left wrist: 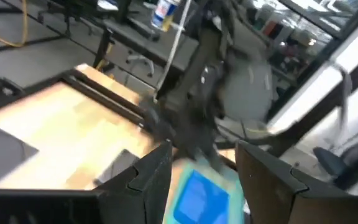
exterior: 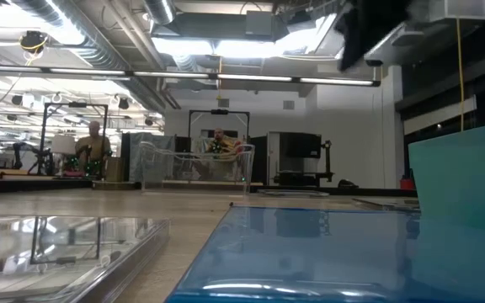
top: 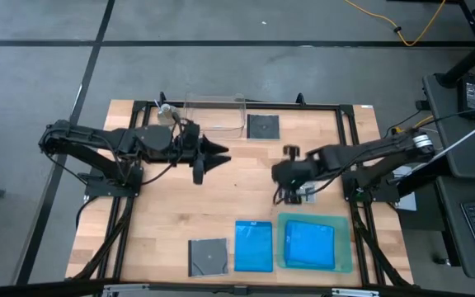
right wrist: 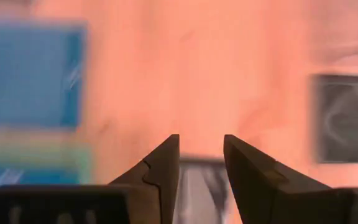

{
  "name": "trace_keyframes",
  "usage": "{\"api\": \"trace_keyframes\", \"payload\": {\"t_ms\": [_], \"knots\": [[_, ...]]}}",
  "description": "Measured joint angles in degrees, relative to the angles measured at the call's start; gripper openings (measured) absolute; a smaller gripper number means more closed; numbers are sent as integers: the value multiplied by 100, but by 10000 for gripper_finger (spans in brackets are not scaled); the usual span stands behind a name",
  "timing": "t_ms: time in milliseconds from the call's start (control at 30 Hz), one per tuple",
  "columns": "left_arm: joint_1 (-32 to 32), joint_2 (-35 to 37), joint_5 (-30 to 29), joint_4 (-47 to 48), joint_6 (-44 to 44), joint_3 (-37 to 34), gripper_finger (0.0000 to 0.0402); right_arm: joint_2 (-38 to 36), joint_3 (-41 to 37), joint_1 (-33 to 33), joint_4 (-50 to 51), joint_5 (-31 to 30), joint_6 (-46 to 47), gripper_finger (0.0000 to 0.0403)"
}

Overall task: Pick & place jewel cases by type
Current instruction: Put the blue cd case into the green bin

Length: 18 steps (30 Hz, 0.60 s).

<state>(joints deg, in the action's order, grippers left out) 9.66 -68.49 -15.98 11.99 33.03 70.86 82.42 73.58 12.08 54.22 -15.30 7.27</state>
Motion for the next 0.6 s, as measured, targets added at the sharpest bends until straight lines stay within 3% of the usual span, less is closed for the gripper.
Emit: {"api": "trace_keyframes", "payload": {"t_ms": [200, 400, 600], "knots": [[322, -355, -246, 146, 227, -4, 168, -826, 0, -280, -807, -1037, 340, 129], [412, -854, -84, 167, 368, -5, 168, -1631, -196, -612, -909, -1180, -5, 129], [423, -1352, 280, 166, 330, -4, 168, -2734, -1186, -909, -1404, -1241, -131, 129]]}}
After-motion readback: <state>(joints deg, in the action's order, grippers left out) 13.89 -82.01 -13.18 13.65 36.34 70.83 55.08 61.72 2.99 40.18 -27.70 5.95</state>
